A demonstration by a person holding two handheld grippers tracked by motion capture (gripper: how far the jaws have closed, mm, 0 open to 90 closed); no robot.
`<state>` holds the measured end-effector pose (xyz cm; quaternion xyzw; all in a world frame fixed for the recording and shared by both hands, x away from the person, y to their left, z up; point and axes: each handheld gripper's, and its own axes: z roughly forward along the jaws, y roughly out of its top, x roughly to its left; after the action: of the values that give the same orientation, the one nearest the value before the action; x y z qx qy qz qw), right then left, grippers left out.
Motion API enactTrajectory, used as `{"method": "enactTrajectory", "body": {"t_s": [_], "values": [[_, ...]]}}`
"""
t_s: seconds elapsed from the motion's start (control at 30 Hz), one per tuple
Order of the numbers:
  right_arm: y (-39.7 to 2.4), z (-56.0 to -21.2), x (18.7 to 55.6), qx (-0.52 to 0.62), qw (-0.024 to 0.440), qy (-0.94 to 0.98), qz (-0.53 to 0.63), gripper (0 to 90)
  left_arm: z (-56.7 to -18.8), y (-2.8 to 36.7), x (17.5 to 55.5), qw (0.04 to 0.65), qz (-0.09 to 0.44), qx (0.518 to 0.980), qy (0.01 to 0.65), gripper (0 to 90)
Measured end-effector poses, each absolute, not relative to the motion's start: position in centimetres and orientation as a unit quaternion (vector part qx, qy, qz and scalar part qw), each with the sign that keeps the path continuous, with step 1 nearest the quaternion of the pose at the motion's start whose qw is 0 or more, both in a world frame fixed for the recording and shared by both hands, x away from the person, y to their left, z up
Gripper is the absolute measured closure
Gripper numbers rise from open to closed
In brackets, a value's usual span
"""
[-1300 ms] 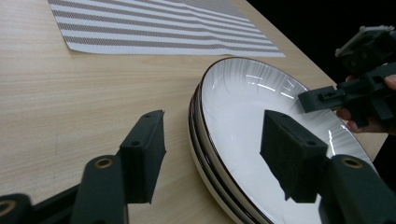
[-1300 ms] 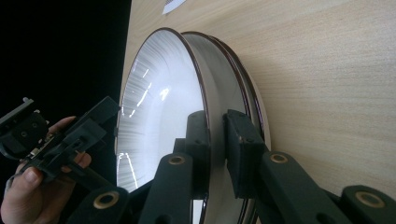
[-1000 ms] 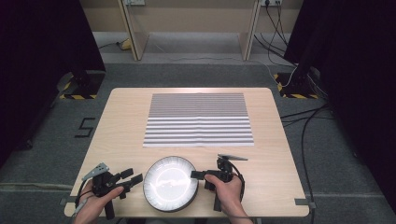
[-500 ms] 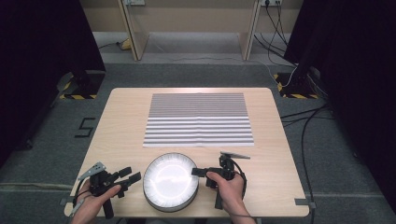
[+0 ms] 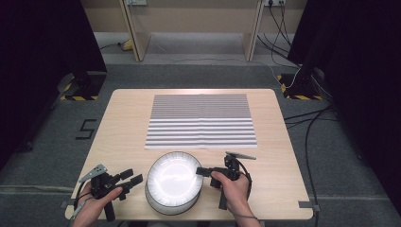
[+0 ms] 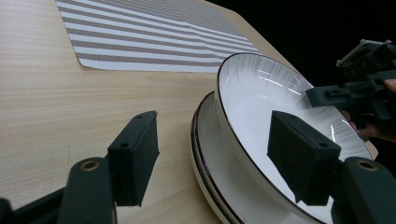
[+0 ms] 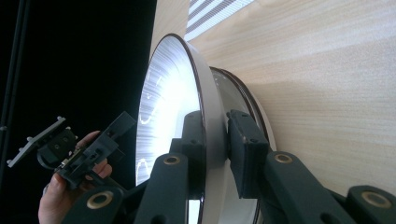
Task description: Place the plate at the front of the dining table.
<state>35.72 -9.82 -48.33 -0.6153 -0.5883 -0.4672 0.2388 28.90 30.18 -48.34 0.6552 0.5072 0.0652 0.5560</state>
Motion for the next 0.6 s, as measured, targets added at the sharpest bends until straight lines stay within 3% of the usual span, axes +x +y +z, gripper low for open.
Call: {"method": "enactTrajectory", "body": {"t_s": [0.6], "values": [[-10.2,-47.2,36.6,-0.616,0.231,-0.584,-0.476,77.2,-48.3,30.0,28.8,0.559,0.061,0.655,0.505,33.1]]}}
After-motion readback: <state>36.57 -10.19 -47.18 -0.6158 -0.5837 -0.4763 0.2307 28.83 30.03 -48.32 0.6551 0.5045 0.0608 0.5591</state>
